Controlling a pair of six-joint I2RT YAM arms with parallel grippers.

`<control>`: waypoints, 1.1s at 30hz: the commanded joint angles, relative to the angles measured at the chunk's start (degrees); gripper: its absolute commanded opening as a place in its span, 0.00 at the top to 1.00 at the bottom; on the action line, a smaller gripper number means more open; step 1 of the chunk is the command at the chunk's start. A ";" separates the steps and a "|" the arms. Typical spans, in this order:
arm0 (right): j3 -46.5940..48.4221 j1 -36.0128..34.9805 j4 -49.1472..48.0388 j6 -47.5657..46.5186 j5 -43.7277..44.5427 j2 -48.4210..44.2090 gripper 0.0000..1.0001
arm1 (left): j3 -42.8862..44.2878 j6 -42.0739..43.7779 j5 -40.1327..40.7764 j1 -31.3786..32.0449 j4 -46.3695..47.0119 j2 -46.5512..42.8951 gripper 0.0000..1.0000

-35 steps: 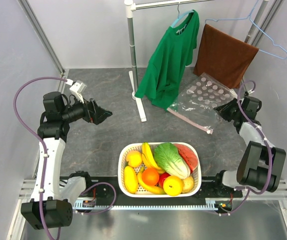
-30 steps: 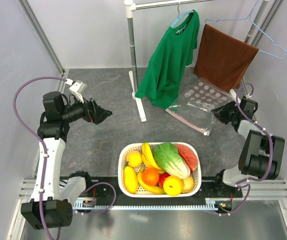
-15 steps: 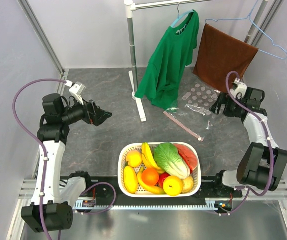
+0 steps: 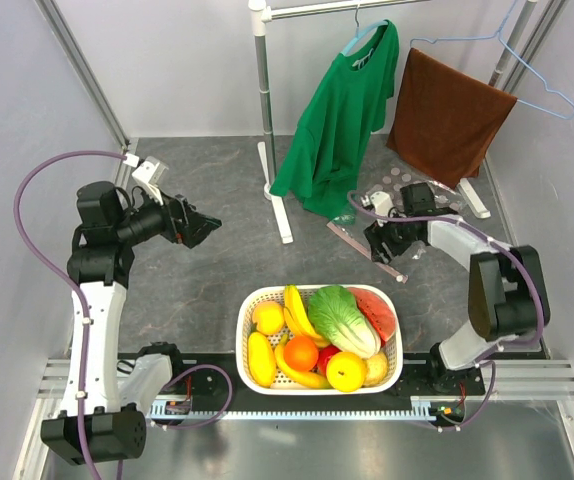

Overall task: Place the food in the zip-top bag and seal the zipper
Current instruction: Adjust the zipper food storage bag at the center of the board, then pick up the zipper food storage bag at the center of the board.

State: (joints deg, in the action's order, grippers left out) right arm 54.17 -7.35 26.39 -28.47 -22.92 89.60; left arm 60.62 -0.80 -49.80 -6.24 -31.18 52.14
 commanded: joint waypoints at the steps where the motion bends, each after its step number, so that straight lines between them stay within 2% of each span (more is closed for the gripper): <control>1: 3.13 -3.63 -3.63 -2.56 5.95 4.17 0.28 | 0.99 1.33 -0.03 0.18 -0.11 0.24 0.00; 8: 5.06 -7.06 -5.47 -1.68 9.90 7.77 0.29 | 0.73 1.24 0.14 0.26 -0.11 0.94 0.00; 17: 7.88 -7.50 -5.13 -0.36 10.71 12.08 0.46 | 0.90 1.50 0.05 0.26 -0.11 1.56 0.00; 23: 8.32 -7.41 -3.89 0.08 8.68 12.35 0.64 | 0.55 1.59 -0.12 0.26 -0.02 2.18 0.00; 24: 8.40 -7.50 -3.72 0.34 8.33 12.26 0.75 | 0.46 1.59 -0.38 0.26 -0.02 2.18 0.00; 26: 8.84 -7.41 -2.93 0.61 8.07 11.91 0.88 | 0.46 1.76 -0.82 0.35 0.06 2.18 0.00; 27: 9.19 -7.41 -2.58 1.48 7.98 11.48 0.99 | 0.46 1.68 -1.43 0.26 0.07 1.83 0.00; 30: 10.95 -6.54 -0.21 3.06 7.36 9.19 1.00 | 0.20 1.33 -2.05 0.35 0.07 1.47 0.00; 33: 14.64 -3.21 3.92 6.49 2.89 5.42 1.00 | 0.98 -0.60 -1.79 0.26 -0.55 0.51 0.00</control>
State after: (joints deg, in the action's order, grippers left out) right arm 63.22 -14.06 25.93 -26.13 -14.79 100.86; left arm 60.58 -0.82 -50.04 -6.24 -31.40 54.26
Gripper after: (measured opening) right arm 0.007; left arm 0.996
